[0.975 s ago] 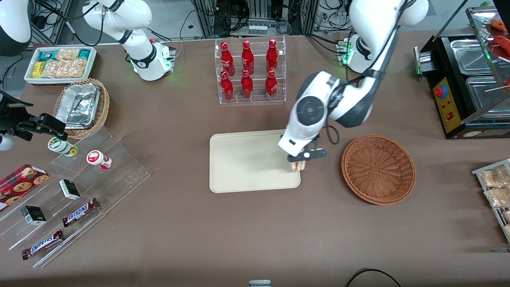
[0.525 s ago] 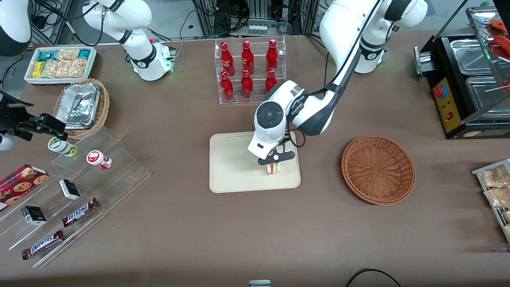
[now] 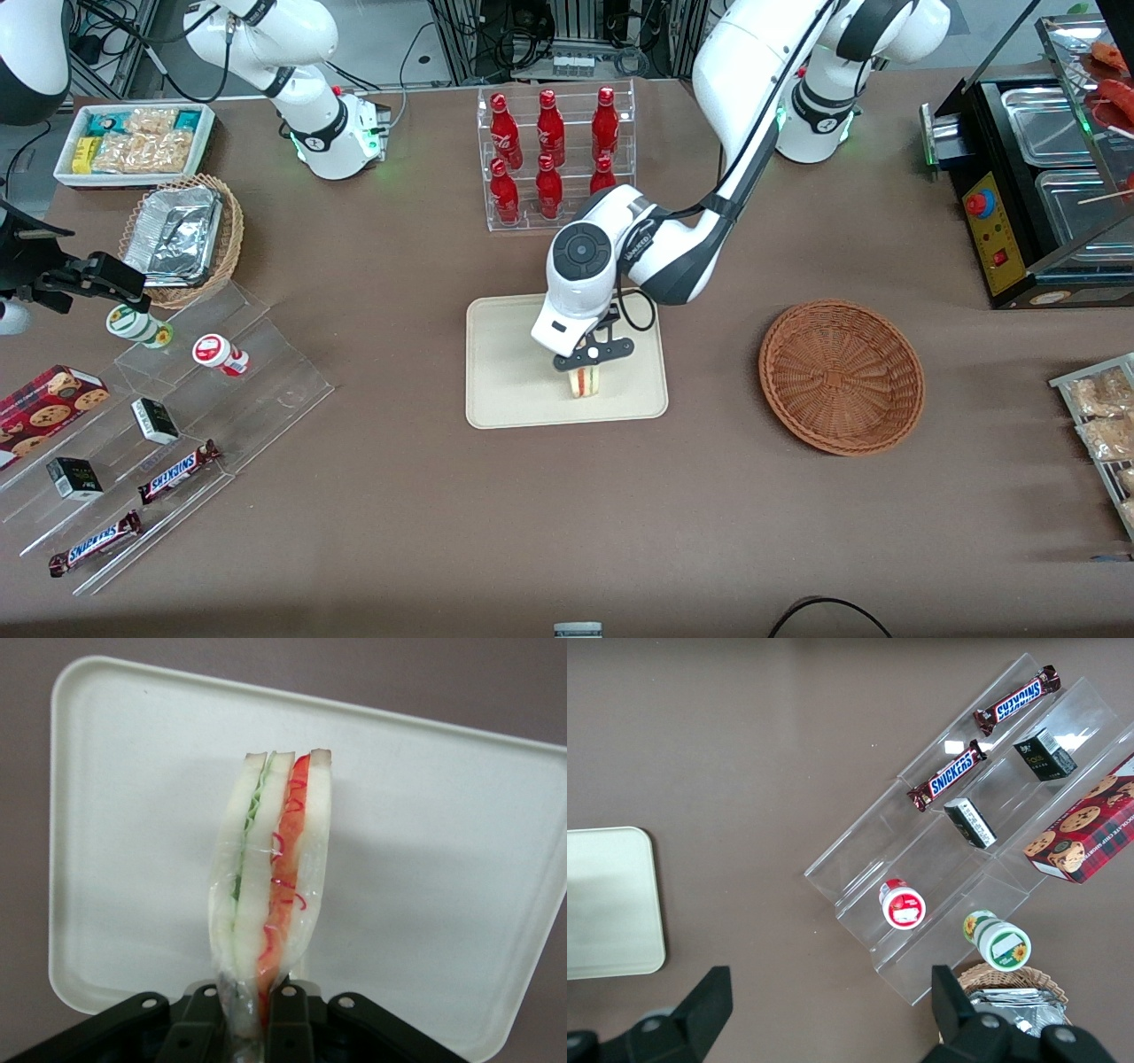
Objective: Place sandwich from basket to tray
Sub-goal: 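Lower the sandwich onto the tray with the left gripper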
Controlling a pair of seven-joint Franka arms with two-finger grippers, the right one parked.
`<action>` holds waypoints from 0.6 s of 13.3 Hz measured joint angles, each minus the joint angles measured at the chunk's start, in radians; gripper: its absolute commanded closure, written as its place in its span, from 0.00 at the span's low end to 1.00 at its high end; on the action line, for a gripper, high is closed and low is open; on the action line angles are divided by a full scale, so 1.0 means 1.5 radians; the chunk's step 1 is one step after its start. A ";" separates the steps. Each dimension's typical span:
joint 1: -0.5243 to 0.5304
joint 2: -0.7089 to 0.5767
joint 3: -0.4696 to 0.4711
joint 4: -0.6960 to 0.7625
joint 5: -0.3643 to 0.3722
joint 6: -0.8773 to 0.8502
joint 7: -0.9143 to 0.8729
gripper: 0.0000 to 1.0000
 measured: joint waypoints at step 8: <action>-0.020 0.047 0.000 0.020 0.000 0.000 -0.009 1.00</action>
